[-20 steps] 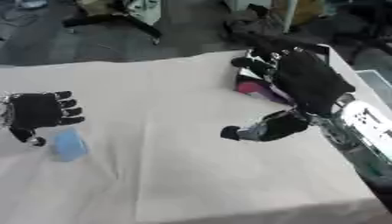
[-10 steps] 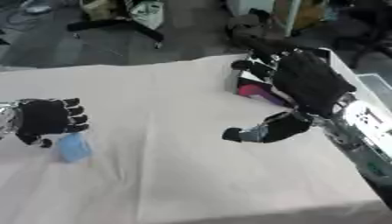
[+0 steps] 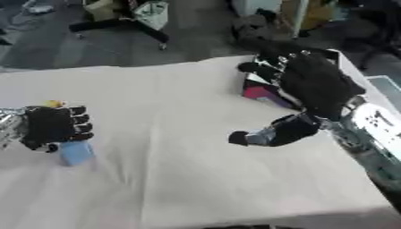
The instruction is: Pick up the objects with one hand, pass them to the other hand, and then place them into the box on the other side of the table.
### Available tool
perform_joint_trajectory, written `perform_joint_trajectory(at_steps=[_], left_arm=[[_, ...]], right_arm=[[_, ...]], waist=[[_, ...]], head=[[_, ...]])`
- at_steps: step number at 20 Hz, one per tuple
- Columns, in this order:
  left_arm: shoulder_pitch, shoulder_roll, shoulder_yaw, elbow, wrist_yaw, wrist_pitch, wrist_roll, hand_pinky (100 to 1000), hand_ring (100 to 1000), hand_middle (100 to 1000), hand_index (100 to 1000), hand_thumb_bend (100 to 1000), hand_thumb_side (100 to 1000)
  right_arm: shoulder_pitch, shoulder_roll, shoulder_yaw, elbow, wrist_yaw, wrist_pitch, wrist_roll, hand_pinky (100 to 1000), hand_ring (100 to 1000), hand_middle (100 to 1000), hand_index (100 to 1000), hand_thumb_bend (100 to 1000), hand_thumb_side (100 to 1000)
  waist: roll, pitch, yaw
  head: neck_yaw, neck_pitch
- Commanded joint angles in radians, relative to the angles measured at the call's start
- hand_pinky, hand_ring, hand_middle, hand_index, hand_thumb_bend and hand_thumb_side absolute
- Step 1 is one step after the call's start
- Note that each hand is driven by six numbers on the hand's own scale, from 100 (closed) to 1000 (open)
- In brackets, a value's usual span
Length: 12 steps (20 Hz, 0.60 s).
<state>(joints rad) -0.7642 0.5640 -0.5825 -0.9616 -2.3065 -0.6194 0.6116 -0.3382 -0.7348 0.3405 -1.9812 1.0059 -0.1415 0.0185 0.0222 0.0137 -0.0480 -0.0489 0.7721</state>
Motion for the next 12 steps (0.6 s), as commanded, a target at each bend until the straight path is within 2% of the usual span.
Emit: perform_joint_trajectory(at_steps=[1,3,12], left_arm=[[-0.019,0.018,-0.008,-0.005,0.019,-0.288,0.295,748,726,725,892,427,424],[-0.02,0.014,-0.02,-0.003,0.023,-0.288,0.295,747,722,721,890,407,410],[-0.02,0.011,-0.045,0.009,0.015,-0.288,0.295,747,716,719,889,417,398]], right_arm=[[-0.015,-0.031,-0.01,-0.019,-0.009,-0.002,0.003,843,756,1000,833,693,996],[-0.015,-0.031,-0.01,-0.019,-0.009,-0.003,0.004,843,756,1000,834,692,995],[-0.015,-0.033,-0.01,-0.019,-0.011,-0.005,0.007,849,756,1000,834,691,997]], waist=[[-0.003,-0.017,-0.001],[-0.003,-0.018,-0.002],[-0.002,-0.021,-0.004]], head=[[0.003,-0.002],[0.005,-0.002],[0.007,-0.002]])
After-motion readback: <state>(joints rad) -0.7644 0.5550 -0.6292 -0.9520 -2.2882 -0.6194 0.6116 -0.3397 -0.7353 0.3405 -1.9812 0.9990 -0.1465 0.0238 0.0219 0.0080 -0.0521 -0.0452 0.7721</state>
